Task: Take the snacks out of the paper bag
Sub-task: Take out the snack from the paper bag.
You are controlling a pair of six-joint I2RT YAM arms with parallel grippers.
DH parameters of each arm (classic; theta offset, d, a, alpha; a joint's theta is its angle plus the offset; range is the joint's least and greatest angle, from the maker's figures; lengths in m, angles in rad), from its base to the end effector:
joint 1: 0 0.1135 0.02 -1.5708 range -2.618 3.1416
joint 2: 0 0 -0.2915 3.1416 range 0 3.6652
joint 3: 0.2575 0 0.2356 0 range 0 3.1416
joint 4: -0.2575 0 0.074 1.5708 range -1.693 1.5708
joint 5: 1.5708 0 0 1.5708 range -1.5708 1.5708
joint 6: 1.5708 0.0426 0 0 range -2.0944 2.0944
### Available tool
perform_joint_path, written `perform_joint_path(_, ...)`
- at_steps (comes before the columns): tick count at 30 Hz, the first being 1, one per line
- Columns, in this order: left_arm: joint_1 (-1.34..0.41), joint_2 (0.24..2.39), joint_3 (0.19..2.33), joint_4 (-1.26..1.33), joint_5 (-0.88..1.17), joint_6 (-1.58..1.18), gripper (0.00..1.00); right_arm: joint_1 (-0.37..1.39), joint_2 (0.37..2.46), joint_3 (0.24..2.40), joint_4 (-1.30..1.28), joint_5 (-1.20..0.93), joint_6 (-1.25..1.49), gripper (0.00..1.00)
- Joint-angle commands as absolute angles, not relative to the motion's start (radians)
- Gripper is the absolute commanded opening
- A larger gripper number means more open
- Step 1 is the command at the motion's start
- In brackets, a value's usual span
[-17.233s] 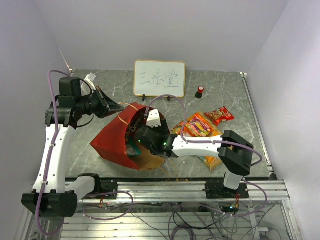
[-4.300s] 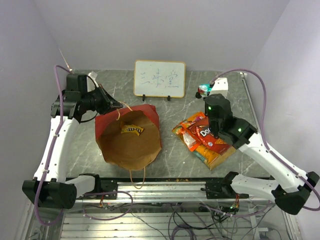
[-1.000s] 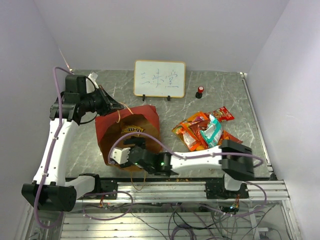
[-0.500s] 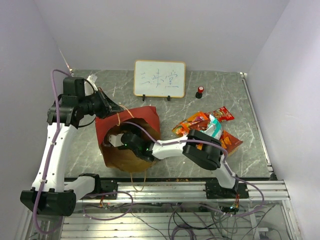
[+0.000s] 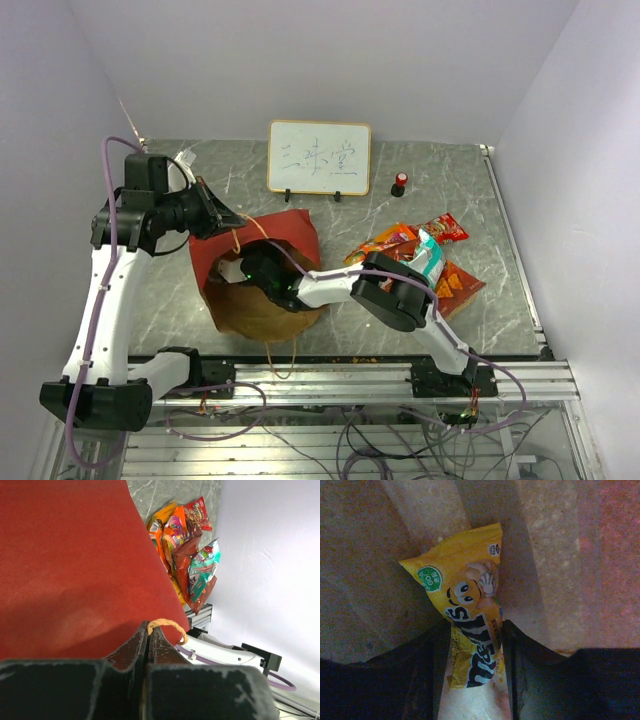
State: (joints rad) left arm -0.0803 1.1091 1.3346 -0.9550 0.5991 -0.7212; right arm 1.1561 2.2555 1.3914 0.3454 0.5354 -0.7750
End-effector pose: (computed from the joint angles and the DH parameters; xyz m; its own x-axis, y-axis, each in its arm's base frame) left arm 0.1777 -0.0384 0.4111 -0.8194 -0.4811 -0.3117 -0.0742 0.6282 -0.7745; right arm 0.2189 0.4434 0.1501 0.2832 -0.8504 -0.4435 -0.5746 0.2198 -0.7884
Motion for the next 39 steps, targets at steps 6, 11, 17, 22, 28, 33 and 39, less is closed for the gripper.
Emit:
perform_joint_path(6, -0.078, 1.111, 1.362, -0.980, 0.633, -0.713, 0.07, 1.146, 2.233, 1.436, 0.277, 0.473, -0.737, 0.25)
perform_joint_path(11, -0.078, 1.082, 1.347, -0.960, 0.621, -0.723, 0.07, 1.162, 2.154, 1.370, 0.270, 0.441, -0.713, 0.21)
perform_joint_path(17, -0.078, 1.124, 1.386, -0.963, 0.615, -0.706, 0.07, 1.212, 2.039, 1.245, 0.270, 0.428, -0.682, 0.18)
perform_joint_path(22, -0.078, 1.092, 1.351, -0.904, 0.623, -0.765, 0.07, 1.310, 1.884, 1.125, 0.242, 0.462, -0.582, 0.17)
perform_joint_path(28, -0.077, 1.103, 1.339, -0.897, 0.624, -0.750, 0.07, 1.411, 1.681, 0.985, 0.150, 0.498, -0.359, 0.15)
perform_joint_path(33, -0.077, 1.131, 1.394, -0.879, 0.671, -0.808, 0.07, 1.437, 1.507, 0.978, 0.029, 0.505, -0.266, 0.13)
perform_joint_path(39, -0.077, 1.113, 1.370, -0.590, 0.781, -1.109, 0.07, 1.446, 1.292, 1.041, -0.016, 0.599, -0.357, 0.12)
